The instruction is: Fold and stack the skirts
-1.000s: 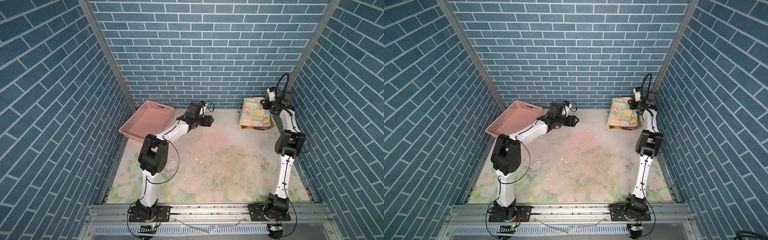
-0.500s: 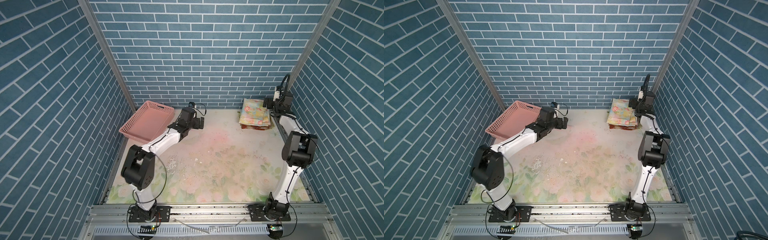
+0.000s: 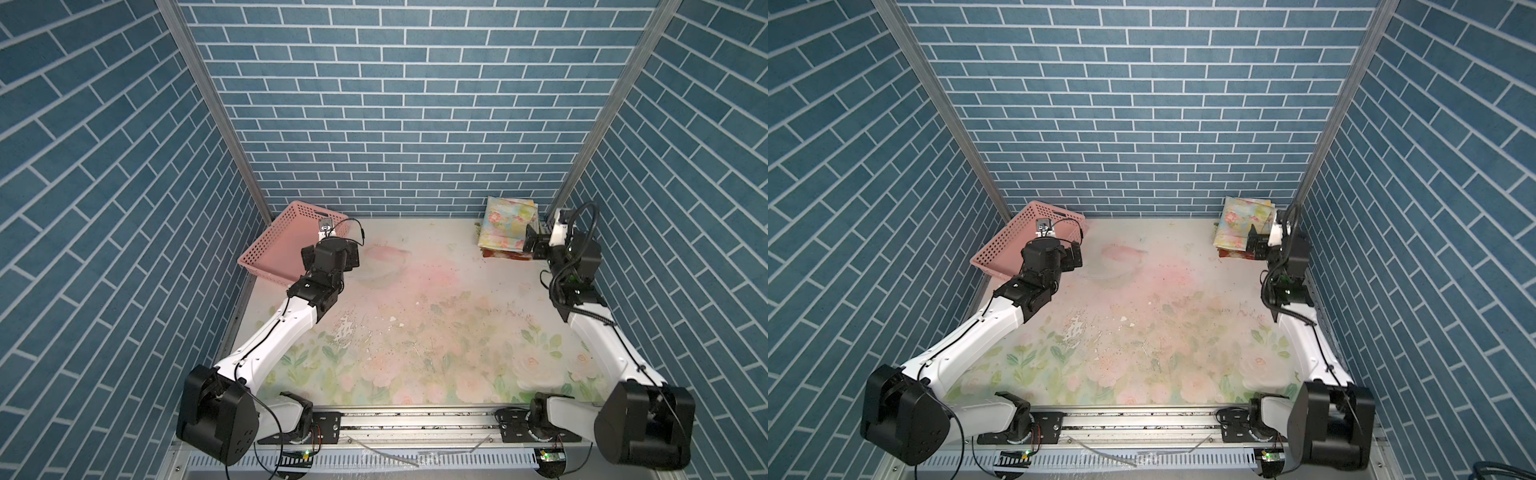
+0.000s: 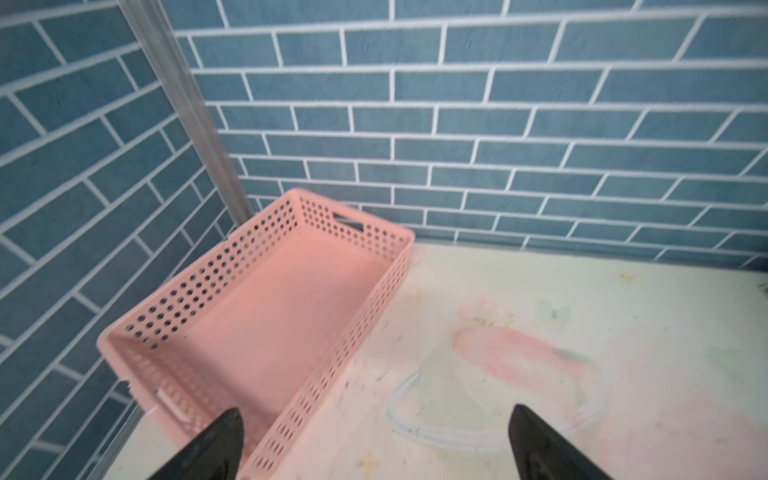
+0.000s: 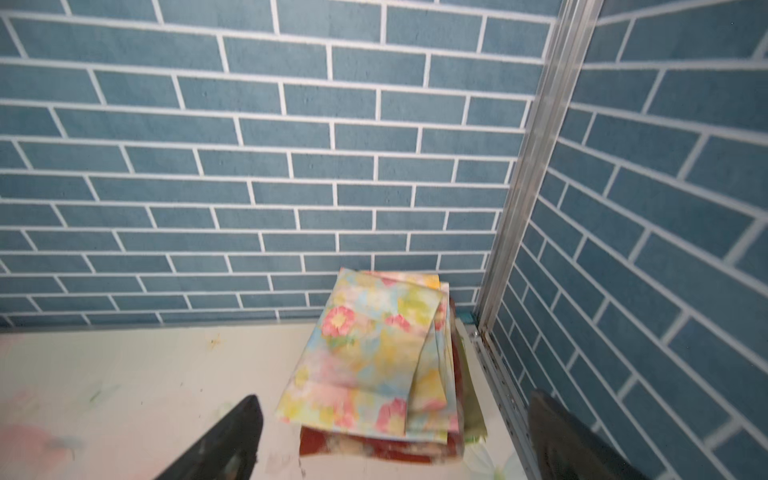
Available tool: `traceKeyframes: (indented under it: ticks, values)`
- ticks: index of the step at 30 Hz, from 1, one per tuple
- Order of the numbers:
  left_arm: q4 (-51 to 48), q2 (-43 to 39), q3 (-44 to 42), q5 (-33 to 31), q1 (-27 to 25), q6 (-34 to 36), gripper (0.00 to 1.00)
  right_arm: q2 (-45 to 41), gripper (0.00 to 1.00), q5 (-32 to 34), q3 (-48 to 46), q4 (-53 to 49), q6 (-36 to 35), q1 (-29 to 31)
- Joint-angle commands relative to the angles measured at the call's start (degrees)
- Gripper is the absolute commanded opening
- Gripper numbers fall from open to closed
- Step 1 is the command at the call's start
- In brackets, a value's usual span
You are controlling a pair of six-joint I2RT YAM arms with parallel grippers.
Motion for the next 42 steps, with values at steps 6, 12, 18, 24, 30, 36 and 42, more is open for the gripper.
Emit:
traceKeyframes:
  ticks: [6,12,18,24,30,36,42]
  values:
    - [4.7,-2.8,-12.5,0.4,4.7,9.1,1.00,-9.6,0.98,4.5,-17.6,-3.3,4.6,-0.2]
    - [15.6,-1.7,-21.7,2.9,9.6,12.2,1.00,-3.3,0.98,6.9,-25.2,8.9,7.3,-0.1]
    - [35.6,1.2,-30.7,11.0,9.6,20.5,1.00,7.3,0.98,8.3,-27.8,22.3,7.0,-0.2]
    - [51.1,6.1,-35.4,14.4,13.3,20.4,0.99,10.5,0.98,10.5,-27.7,26.7,6.8,-0.2]
    - [63.6,15.3,-37.7,19.0,17.5,16.9,1.00,17.9,0.98,9.4,-28.8,36.7,5.8,-0.3]
    - [54.1,15.2,-32.9,18.3,18.7,15.1,1.00,23.7,0.99,6.4,-23.0,31.6,4.4,-0.2]
    - [53.8,14.9,-32.9,18.3,18.7,15.0,1.00,22.8,0.99,5.2,-23.2,30.1,4.9,-1.2]
